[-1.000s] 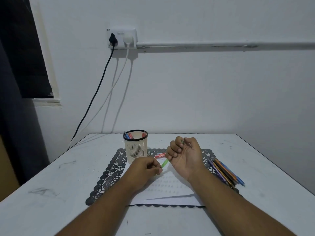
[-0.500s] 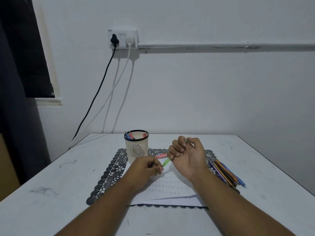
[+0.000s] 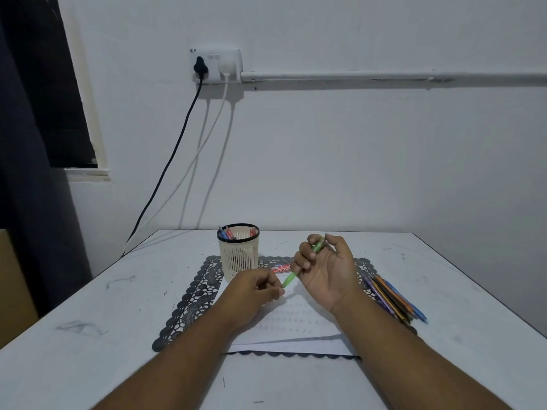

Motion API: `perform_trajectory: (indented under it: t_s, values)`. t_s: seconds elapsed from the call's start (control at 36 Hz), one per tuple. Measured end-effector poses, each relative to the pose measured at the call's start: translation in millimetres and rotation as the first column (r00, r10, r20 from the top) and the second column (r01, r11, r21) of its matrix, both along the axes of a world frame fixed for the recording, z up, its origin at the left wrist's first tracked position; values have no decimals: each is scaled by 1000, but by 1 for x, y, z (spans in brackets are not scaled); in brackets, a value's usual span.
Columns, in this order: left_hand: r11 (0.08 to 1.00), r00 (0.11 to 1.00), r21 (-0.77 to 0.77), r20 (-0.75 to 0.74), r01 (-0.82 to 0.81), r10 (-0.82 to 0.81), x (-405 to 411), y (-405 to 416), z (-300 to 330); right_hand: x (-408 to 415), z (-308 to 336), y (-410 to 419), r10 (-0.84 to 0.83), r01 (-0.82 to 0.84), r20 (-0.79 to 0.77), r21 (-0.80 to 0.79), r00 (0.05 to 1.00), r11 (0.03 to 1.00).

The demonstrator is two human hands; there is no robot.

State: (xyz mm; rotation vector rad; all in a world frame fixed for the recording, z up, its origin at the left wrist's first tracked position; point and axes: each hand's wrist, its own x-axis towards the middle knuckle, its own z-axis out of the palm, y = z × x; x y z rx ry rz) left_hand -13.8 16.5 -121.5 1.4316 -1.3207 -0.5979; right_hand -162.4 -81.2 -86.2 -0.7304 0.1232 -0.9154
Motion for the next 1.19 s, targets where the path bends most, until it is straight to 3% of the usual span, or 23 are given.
perform_trajectory:
  t_s: [0.19,0.36,0.83,1.19]
  values:
    - [998,996,-12,65,-65,66,5,-5,-2,2,-1,-3,-15,14,9,71,1000,997]
    - [997,992,-6,99,-81,81,5,-4,-1,5,0,2,-23,24,-13,33,1000,999]
    - [999,998,1,-51,-36,36,0,-4,-1,2,2,5,-12,12,25,-24,1000,1000]
    - [999,995,-6,80,-51,52,3,-1,1,2,1,6,-9,9,-1,-48,1000,999]
